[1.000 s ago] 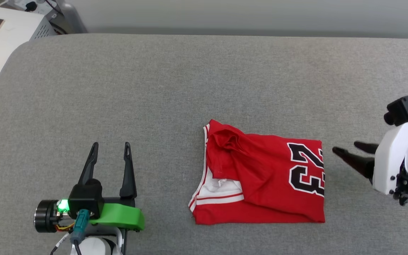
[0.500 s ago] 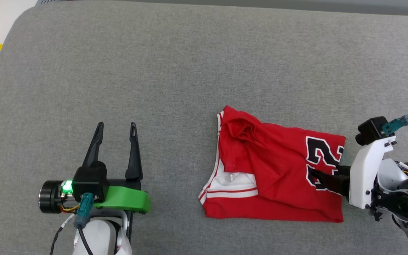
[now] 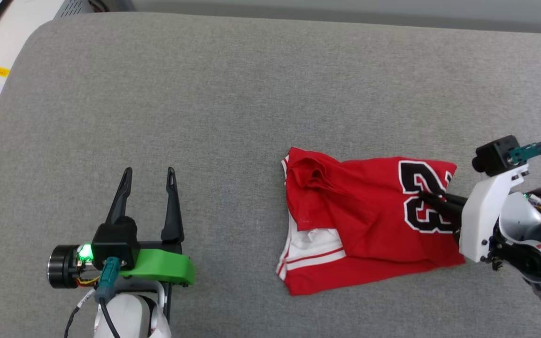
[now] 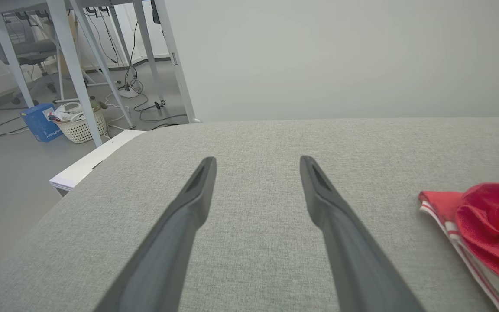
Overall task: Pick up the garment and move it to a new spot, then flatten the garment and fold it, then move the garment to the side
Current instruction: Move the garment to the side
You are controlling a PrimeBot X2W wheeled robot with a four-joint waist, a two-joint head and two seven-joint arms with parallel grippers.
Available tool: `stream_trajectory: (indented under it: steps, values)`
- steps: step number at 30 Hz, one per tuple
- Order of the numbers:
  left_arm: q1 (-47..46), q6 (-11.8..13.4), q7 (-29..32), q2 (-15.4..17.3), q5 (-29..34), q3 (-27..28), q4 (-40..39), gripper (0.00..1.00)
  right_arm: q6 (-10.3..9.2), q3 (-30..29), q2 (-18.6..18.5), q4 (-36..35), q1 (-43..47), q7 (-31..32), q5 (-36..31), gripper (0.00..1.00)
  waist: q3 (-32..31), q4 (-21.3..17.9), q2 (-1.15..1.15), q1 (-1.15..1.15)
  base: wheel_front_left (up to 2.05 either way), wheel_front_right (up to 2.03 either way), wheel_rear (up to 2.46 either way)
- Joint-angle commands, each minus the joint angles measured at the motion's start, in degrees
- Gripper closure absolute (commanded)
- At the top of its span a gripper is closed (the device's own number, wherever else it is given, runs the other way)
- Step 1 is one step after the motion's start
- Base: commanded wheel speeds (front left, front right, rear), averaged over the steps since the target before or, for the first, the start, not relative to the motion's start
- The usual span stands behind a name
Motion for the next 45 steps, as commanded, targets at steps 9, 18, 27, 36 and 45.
stream_trajectory:
  steps: [9,18,27,36,45]
  values:
    - [2.0,-0.3,-0.3,0.6,0.1,2.0,-1.0,0.0,-0.05,4.0,-9.0,-9.0,-5.5,-1.7,-4.3,1.0,-2.5,-9.7,0.0,0.0,0.0,0.0,0.0]
    - [0.9,-0.2,-0.3,1.2,1.3,2.0,-3.1,0.0,-0.05,1.7,-14.5,-9.3,-6.8,-1.1,-4.0,1.0,0.8,-17.7,0.0,0.0,0.0,0.0,0.0]
    - [-2.5,-0.4,-0.3,3.0,2.1,2.2,-6.6,0.0,-0.05,-1.7,-19.3,1.6,-11.5,-3.8,-8.4,1.0,8.9,-19.0,0.0,0.0,0.0,0.0,0.0]
    - [-6.3,-0.3,-0.3,3.7,2.7,1.5,-9.2,0.0,-0.05,-6.8,-20.9,20.2,-20.7,-7.8,-14.6,1.0,15.8,-16.9,0.0,0.0,0.0,0.0,0.0]
    - [-6.8,0.4,-0.3,4.5,2.8,1.5,-9.9,0.0,-0.05,-10.7,-17.9,33.3,-25.6,-11.9,-18.6,1.0,17.3,-16.3,0.0,0.0,0.0,0.0,0.0]
